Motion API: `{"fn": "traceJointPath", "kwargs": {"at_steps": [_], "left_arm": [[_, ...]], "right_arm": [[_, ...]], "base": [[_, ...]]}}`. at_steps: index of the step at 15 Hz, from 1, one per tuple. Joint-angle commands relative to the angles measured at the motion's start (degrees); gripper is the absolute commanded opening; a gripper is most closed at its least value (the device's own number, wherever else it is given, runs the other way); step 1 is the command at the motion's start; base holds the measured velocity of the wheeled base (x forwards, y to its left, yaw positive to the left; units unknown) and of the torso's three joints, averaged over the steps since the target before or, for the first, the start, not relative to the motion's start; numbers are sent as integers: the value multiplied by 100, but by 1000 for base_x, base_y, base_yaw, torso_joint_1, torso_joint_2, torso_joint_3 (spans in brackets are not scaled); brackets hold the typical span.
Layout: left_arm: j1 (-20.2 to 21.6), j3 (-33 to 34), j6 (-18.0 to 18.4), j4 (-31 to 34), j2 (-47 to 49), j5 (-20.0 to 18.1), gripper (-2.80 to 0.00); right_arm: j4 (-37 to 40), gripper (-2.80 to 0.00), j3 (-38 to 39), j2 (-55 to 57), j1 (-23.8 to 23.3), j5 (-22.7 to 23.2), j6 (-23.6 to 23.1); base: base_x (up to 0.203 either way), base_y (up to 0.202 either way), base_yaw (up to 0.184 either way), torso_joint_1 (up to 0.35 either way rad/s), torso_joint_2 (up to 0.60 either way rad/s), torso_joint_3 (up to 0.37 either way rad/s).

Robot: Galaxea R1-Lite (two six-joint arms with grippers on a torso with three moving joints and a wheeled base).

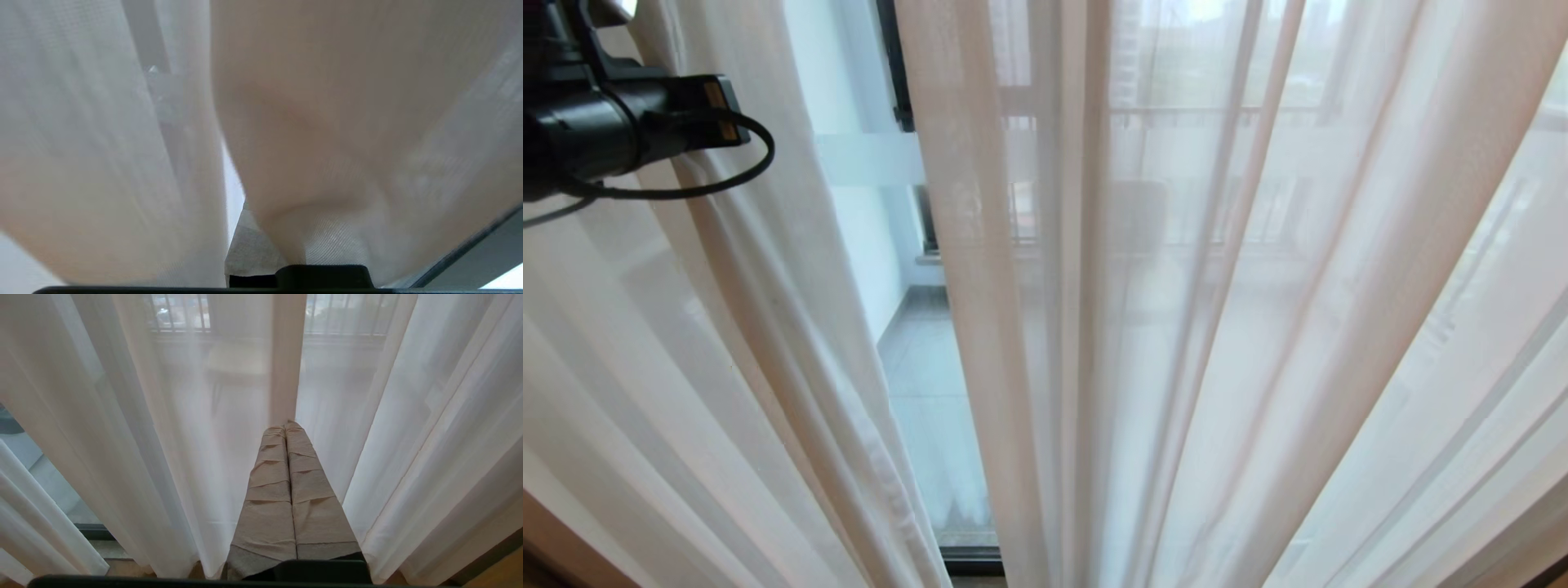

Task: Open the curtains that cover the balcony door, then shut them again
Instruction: Pull the inner curtains open on both sides

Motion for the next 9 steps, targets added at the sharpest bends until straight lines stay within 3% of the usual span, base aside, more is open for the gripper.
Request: {"fn": "traceJointPath", "kwargs": {"at_steps": [1,9], "left_arm": [[12,2,-6,-5,15,14,-280],[21,2,-6,-13,41,14,-280]], "right_arm": [[-4,-280,1,-2,2,0,-5],[-4,-280,1,-2,1,0,-7]], "base": [[2,163,-9,12,3,-2],[0,190,1,3,4,3]]}}
